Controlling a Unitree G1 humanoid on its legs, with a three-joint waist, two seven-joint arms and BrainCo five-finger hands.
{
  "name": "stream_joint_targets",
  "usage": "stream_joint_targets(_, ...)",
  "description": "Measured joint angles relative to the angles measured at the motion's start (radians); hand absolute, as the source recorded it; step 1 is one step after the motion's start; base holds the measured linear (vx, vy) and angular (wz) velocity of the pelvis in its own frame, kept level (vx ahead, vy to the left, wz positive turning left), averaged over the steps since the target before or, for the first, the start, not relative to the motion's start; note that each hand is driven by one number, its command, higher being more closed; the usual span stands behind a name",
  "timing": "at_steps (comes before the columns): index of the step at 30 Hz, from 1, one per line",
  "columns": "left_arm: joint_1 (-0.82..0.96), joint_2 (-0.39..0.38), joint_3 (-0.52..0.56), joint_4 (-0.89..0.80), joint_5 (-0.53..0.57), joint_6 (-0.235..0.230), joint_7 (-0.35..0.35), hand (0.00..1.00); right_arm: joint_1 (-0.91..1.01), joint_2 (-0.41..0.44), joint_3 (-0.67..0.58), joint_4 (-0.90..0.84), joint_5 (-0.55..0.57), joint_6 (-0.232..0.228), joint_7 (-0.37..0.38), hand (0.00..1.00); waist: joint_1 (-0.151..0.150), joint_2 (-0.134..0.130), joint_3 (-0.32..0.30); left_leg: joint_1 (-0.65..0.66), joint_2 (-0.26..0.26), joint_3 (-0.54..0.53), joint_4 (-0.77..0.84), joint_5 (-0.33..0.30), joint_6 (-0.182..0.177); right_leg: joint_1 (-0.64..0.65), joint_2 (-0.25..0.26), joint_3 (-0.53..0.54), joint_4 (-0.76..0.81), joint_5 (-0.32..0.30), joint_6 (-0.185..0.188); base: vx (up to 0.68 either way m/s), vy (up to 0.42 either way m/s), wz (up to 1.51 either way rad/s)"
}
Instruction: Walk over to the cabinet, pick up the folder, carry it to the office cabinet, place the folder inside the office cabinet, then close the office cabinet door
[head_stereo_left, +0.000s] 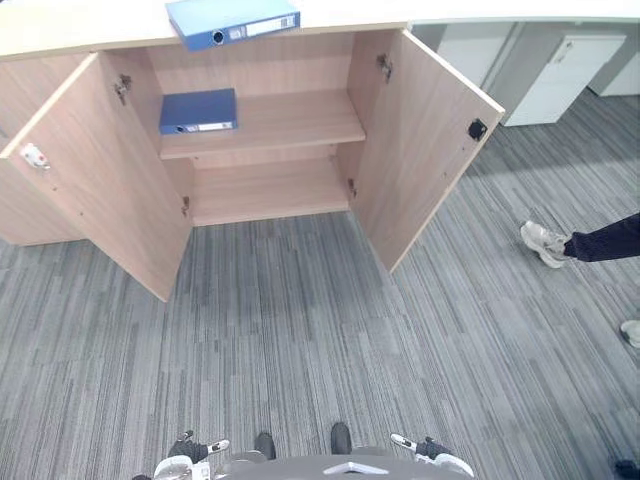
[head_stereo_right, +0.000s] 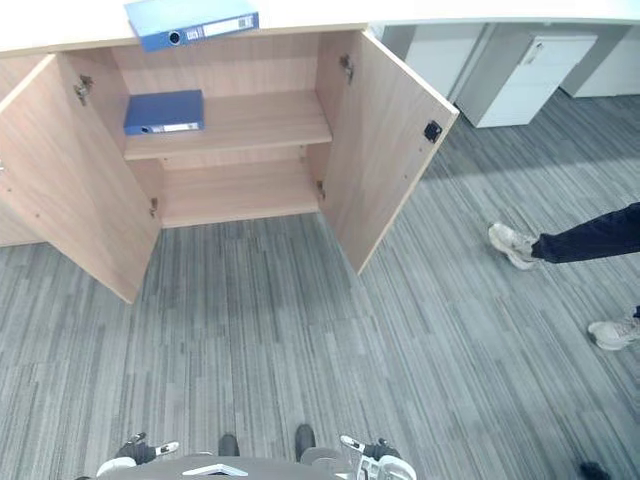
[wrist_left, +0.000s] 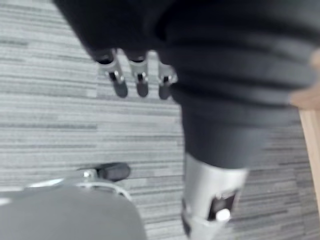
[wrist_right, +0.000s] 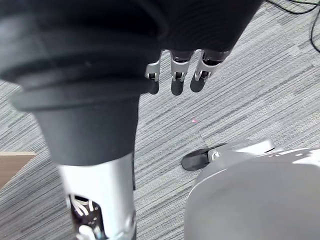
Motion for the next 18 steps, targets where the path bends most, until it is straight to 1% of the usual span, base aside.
stream_joint_targets(2, -0.002, 0.002, 0.000, -0.008, 0.000, 0.000, 0.000, 0.00, -0.009, 0.001, 0.000, 0.000, 0.000, 0.000, 0.000, 0.00, -0.001, -0.003, 0.004, -0.025, -0.001, 0.008, 0.054, -0.040, 0.009, -0.037, -0.007, 0.007, 0.073, -0.042, 0.012, 0.17, 0.063, -0.20)
stream_joint_targets(4, -0.007, 0.004, -0.004, -0.007, -0.002, -0.001, 0.000, 0.00, -0.022, 0.002, 0.000, -0.002, 0.000, 0.000, 0.001, 0.00, 0.000, -0.002, 0.014, -0.025, -0.004, 0.025, 0.102, -0.086, 0.015, -0.097, -0.021, 0.001, 0.234, -0.112, 0.044, 0.15, 0.068, -0.17)
stream_joint_targets(5, -0.009, 0.005, -0.010, -0.007, -0.002, -0.001, 0.000, 0.00, -0.027, 0.002, 0.000, -0.003, 0.000, 0.000, 0.001, 0.00, 0.000, -0.001, 0.015, -0.025, -0.006, 0.029, 0.105, -0.090, 0.017, -0.115, -0.025, -0.002, 0.280, -0.125, 0.048, 0.13, 0.082, -0.07)
stream_joint_targets(6, -0.015, 0.008, -0.019, -0.007, -0.002, -0.002, 0.000, 0.00, -0.038, 0.002, 0.000, -0.009, 0.000, -0.003, 0.001, 0.00, -0.002, 0.003, 0.020, -0.014, -0.010, 0.028, 0.104, -0.093, 0.022, -0.163, -0.036, -0.025, 0.403, -0.143, 0.063, 0.15, 0.097, 0.10)
stream_joint_targets(7, -0.028, 0.007, -0.030, -0.009, -0.003, -0.003, 0.000, 0.00, -0.047, 0.003, 0.000, -0.016, 0.000, -0.008, 0.002, 0.00, -0.006, 0.012, 0.036, 0.019, -0.011, 0.019, 0.097, -0.101, 0.034, -0.221, -0.051, -0.063, 0.562, -0.144, 0.064, 0.17, 0.099, 0.18)
stream_joint_targets(8, -0.034, 0.005, -0.032, -0.009, -0.003, -0.003, 0.000, 0.00, -0.051, 0.000, 0.000, -0.024, 0.000, -0.010, 0.002, 0.00, -0.010, 0.016, 0.044, 0.036, -0.011, 0.006, 0.093, -0.111, 0.048, -0.255, -0.062, -0.087, 0.651, -0.143, 0.056, 0.20, 0.084, 0.32)
stream_joint_targets(9, -0.049, 0.005, -0.035, -0.008, -0.004, -0.004, 0.000, 0.00, -0.056, -0.001, 0.008, -0.039, 0.000, -0.017, 0.002, 0.00, -0.018, 0.018, 0.062, 0.065, -0.016, -0.011, 0.087, -0.125, 0.055, -0.295, -0.077, -0.117, 0.729, -0.212, 0.033, 0.20, 0.047, 0.38)
stream_joint_targets(10, -0.057, 0.005, -0.037, -0.008, -0.004, -0.004, 0.001, 0.00, -0.056, -0.001, 0.019, -0.040, 0.000, -0.021, 0.002, 0.00, -0.021, 0.014, 0.063, 0.083, -0.012, -0.029, 0.087, -0.140, 0.053, -0.322, -0.074, -0.142, 0.729, -0.256, 0.022, 0.21, 0.031, 0.39)
stream_joint_targets(11, -0.059, 0.004, -0.037, -0.008, -0.004, -0.005, 0.001, 0.00, -0.057, -0.001, 0.019, -0.041, 0.000, -0.023, 0.002, 0.00, -0.024, 0.014, 0.063, 0.091, -0.006, -0.035, 0.088, -0.147, 0.051, -0.338, -0.068, -0.156, 0.716, -0.264, 0.016, 0.24, -0.005, 0.37)
stream_joint_targets(12, -0.066, 0.002, -0.036, -0.008, -0.005, -0.006, 0.001, 0.00, -0.062, -0.002, 0.019, -0.042, 0.001, -0.025, 0.002, 0.00, -0.032, 0.021, 0.067, 0.102, 0.014, -0.051, 0.089, -0.161, 0.045, -0.373, -0.040, -0.164, 0.671, -0.267, 0.005, 0.27, -0.046, 0.36)
stream_joint_targets(13, -0.068, 0.001, -0.036, -0.007, -0.005, -0.006, 0.002, 0.00, -0.063, -0.003, 0.019, -0.044, 0.001, -0.026, 0.001, 0.00, -0.040, 0.025, 0.069, 0.107, 0.024, -0.062, 0.088, -0.165, 0.040, -0.388, -0.025, -0.162, 0.635, -0.259, -0.003, 0.36, -0.102, 0.76)
stream_joint_targets(14, -0.068, 0.000, -0.036, -0.006, -0.005, -0.007, 0.001, 0.00, -0.053, -0.004, 0.018, -0.043, 0.000, -0.024, 0.001, 0.00, -0.060, 0.026, 0.073, 0.121, 0.038, -0.094, 0.088, -0.177, 0.019, -0.392, 0.005, -0.155, 0.516, -0.197, -0.024, 0.42, -0.149, 0.86)
stream_joint_targets(15, -0.067, -0.003, -0.029, -0.006, -0.006, -0.010, 0.000, 0.00, -0.033, -0.004, 0.017, -0.040, 0.001, -0.024, 0.001, 0.00, -0.061, 0.017, 0.072, 0.139, 0.034, -0.110, 0.089, -0.191, -0.004, -0.383, 0.003, -0.152, 0.466, -0.132, -0.048, 0.39, -0.159, 0.85)
stream_joint_targets(16, -0.061, -0.006, -0.022, -0.006, -0.006, -0.012, -0.001, 0.00, -0.019, -0.001, 0.017, -0.040, 0.001, -0.024, 0.001, 0.00, -0.056, 0.003, 0.067, 0.154, 0.024, -0.115, 0.091, -0.199, -0.017, -0.378, -0.006, -0.150, 0.442, -0.071, -0.063, 0.42, -0.167, 0.49)
stream_joint_targets(17, -0.055, -0.040, 0.009, -0.003, -0.012, -0.016, 0.000, 0.00, -0.015, -0.010, 0.013, -0.040, 0.004, -0.023, 0.001, 0.00, -0.053, 0.028, 0.066, 0.162, 0.055, -0.109, 0.133, -0.214, -0.038, -0.368, 0.002, -0.161, 0.469, -0.078, -0.067, 0.43, -0.179, 0.35)
stream_joint_targets(18, -0.058, -0.060, 0.035, -0.008, -0.025, -0.018, -0.001, 0.00, -0.014, -0.012, 0.014, -0.045, 0.002, -0.024, 0.001, 0.00, -0.050, 0.034, 0.068, 0.102, 0.064, -0.096, 0.249, -0.213, -0.050, -0.349, 0.004, -0.167, 0.445, -0.099, -0.078, 0.41, -0.182, 0.25)
